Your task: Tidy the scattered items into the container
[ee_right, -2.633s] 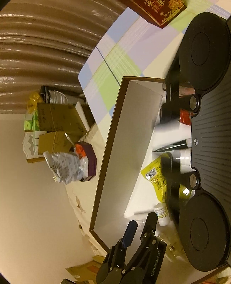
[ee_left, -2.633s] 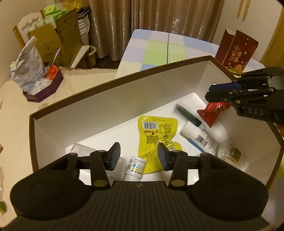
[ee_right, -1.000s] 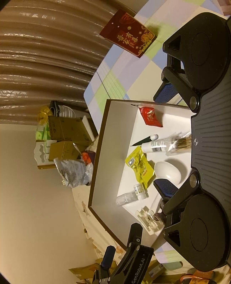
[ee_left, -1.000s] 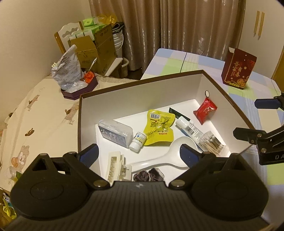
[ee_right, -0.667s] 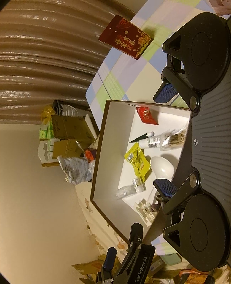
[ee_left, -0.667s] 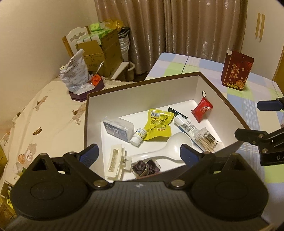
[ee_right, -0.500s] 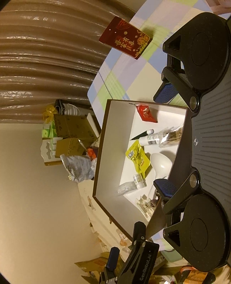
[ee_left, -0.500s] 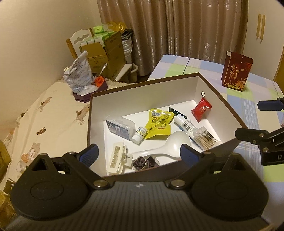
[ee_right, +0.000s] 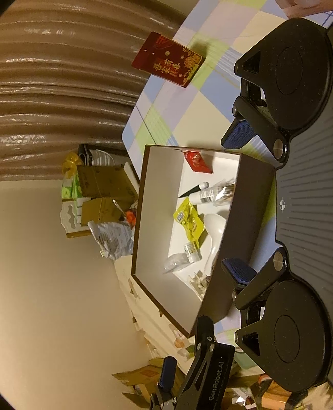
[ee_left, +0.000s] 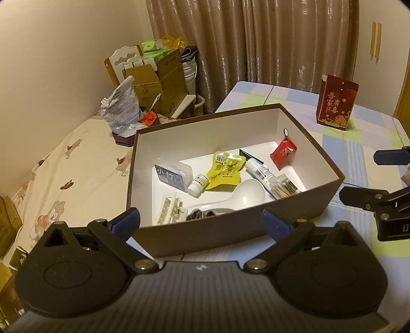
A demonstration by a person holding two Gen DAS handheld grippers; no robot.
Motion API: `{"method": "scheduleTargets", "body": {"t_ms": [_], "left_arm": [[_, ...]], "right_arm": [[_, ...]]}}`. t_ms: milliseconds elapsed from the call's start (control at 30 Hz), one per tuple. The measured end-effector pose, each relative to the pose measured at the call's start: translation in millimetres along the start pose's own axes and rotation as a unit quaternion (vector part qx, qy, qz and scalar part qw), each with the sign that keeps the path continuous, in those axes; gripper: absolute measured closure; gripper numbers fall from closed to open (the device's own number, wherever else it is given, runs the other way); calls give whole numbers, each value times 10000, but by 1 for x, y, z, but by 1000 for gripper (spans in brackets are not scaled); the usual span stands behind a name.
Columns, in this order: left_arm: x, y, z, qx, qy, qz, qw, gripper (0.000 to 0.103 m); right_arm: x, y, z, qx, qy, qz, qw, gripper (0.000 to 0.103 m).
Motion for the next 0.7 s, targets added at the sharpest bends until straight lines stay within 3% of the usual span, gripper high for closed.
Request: {"method": "scheduleTargets", "body": {"t_ms": [700], "left_arm": [[-21, -36, -21, 117, -98, -93, 9998, 1]], "right_arm": [[-19, -37, 7, 30, -329, -38, 9994, 6]]}}
Point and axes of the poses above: each gripper's, at about its wrist camera, not at the fingertips, and y roughly the way its jaws point, z to its left, x to its top, the point moved 4 cm from there along y, roughly the way its jaws point, and after that the axes turned 2 degrees about -x, right-handed, at the moved point
